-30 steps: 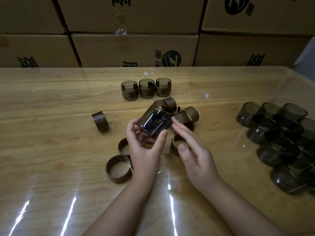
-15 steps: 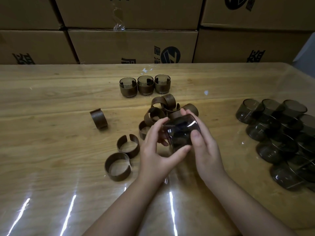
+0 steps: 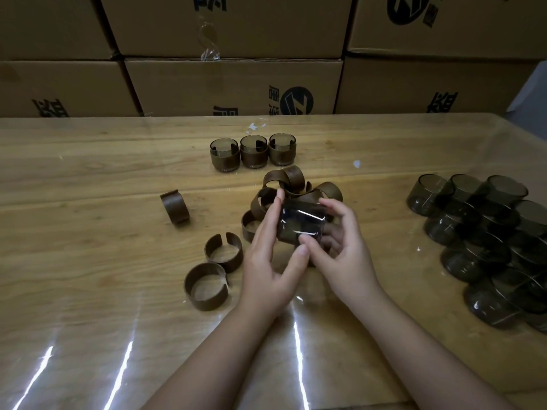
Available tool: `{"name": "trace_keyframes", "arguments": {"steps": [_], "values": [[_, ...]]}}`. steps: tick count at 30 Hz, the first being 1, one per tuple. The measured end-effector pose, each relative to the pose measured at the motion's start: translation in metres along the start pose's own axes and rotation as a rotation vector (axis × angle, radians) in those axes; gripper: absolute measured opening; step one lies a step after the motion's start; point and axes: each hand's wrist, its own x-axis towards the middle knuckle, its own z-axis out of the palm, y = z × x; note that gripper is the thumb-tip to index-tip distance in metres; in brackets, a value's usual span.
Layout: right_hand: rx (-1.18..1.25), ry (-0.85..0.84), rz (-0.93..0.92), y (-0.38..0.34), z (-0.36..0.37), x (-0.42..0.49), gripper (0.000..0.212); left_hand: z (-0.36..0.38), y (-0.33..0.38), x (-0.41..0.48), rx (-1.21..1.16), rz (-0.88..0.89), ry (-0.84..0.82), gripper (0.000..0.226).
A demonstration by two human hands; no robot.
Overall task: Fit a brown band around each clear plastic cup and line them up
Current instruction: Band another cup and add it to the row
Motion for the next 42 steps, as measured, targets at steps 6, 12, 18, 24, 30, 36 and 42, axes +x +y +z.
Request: {"name": "trace_keyframes", "arguments": {"steps": [6, 12, 18, 24, 30, 36, 42], "values": [[0.261, 0.212, 0.124, -0.004, -0.009, 0.008, 0.042, 0.005, 0.004, -0.003, -0.022, 0.103, -0.069, 0.064], [0.303, 0.173, 0.094, -0.009, -0.009, 0.005, 0.038, 0.003, 0.000, -0.003, -0.026, 0.029, -0.049, 0.065], [0.116, 0.006, 0.015, -0.010, -0.002, -0.003, 0.046, 0.001, -0.002, 0.001, -0.011, 0.003, -0.027, 0.072], [-0.056, 0.007, -0.020, -0.004, 0.004, -0.004, 0.048, 0.000, -0.001, 0.001, -0.041, 0.062, -0.019, 0.067], [0.062, 0.148, 0.018, 0.005, 0.001, 0.003, 0.051, 0.003, 0.000, -0.002, -0.103, 0.064, -0.039, 0.066], [0.097, 0.170, 0.003, 0.006, -0.002, 0.005, 0.053, 0.004, -0.003, 0.000, -0.148, -0.054, -0.062, 0.067], [-0.168, -0.017, -0.178, 0.001, 0.010, -0.007, 0.052, -0.006, -0.001, 0.009, -0.376, -0.311, 0.028, 0.070]]}}
